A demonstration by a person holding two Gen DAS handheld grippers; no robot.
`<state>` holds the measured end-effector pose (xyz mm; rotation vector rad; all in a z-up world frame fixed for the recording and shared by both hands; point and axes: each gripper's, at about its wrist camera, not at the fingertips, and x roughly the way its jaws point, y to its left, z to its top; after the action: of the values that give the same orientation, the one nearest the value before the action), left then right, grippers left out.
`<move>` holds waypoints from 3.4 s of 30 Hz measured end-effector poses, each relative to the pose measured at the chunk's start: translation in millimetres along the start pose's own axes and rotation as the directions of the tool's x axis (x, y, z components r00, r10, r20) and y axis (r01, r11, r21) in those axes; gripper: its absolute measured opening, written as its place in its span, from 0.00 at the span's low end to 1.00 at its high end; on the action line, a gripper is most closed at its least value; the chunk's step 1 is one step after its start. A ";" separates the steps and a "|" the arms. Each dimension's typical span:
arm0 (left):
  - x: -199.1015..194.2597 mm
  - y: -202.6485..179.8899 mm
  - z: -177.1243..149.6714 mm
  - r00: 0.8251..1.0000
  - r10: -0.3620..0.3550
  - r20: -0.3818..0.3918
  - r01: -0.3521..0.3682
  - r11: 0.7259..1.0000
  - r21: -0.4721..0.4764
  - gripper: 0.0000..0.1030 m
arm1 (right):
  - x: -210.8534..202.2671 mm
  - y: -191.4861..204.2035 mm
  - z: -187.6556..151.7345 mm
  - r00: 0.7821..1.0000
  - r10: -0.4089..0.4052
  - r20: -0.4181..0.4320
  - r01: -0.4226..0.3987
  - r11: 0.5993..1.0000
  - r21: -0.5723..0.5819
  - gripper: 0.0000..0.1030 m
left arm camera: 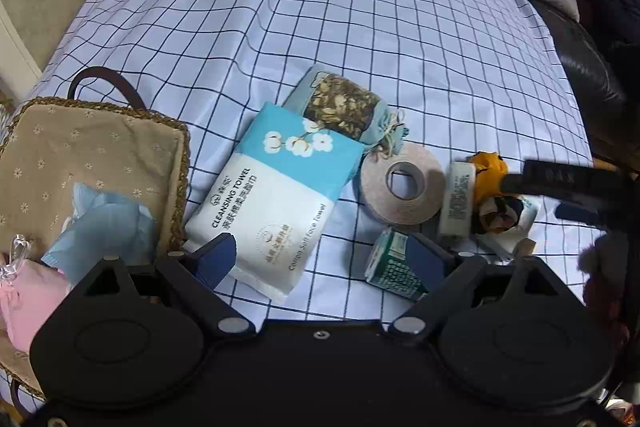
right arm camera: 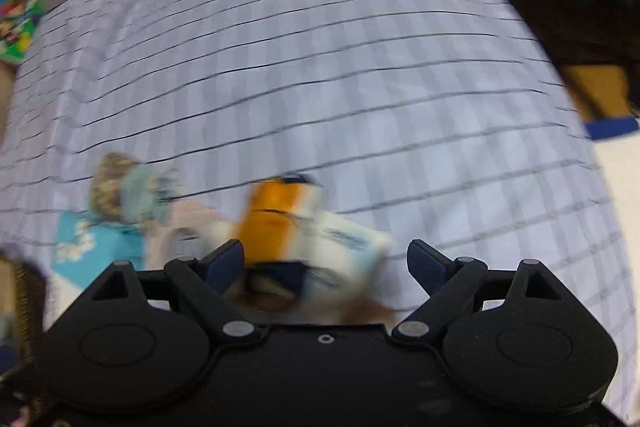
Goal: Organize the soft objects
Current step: 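Withdraw both tools from the basket back toward the item pile, then lower the right tool onto the orange-and-white cloth bundle and close on it, then lift the bundle with the right tool while the left tool grasps the dried-flower mesh sachet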
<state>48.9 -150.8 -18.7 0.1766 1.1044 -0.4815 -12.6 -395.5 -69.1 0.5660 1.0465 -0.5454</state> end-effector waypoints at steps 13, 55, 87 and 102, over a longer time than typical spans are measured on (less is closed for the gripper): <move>0.6 13.4 -0.3 1.000 0.013 -0.004 -0.013 1.000 -0.008 0.86 | 35.9 28.6 7.5 0.998 0.051 -0.037 -0.052 0.998 -0.026 0.59; 6.3 7.4 -4.1 1.000 0.005 -0.024 -0.005 1.000 0.023 0.86 | 56.1 19.5 16.0 0.998 0.051 -0.041 -0.053 0.997 -0.050 0.38; 3.0 28.8 0.6 0.999 0.041 0.003 -0.040 0.998 -0.044 0.86 | -26.3 80.3 -153.3 0.967 -0.015 -0.256 -0.082 0.928 -0.365 0.44; 58.5 -6.1 41.5 0.998 0.068 0.008 -0.069 0.996 0.064 0.86 | -3.6 86.1 -174.0 0.979 -0.026 -0.200 -0.063 0.902 -0.428 0.50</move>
<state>100.8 -188.2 -51.5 0.2689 1.0740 -0.4563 -68.4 -216.2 -118.6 0.2372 1.3086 -0.2245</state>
